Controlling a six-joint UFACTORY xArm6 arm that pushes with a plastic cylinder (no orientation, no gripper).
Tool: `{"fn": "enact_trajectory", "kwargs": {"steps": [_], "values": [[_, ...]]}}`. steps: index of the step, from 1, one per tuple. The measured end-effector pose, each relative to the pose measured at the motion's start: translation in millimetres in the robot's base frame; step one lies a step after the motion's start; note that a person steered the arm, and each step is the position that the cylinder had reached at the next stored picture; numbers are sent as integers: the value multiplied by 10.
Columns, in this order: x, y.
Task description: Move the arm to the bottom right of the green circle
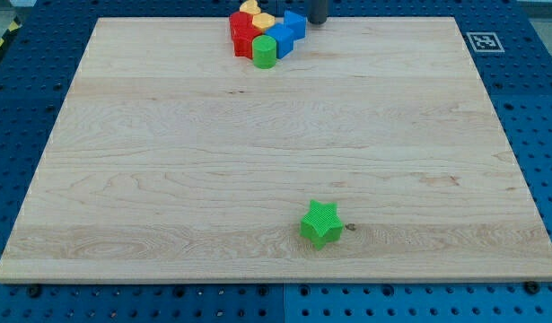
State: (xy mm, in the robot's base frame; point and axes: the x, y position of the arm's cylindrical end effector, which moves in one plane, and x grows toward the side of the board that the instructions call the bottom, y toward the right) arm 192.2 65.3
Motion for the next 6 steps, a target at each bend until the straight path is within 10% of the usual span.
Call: {"fn": "enact_trajectory", "kwargs": {"steps": [6], "values": [[1146, -26]]}}
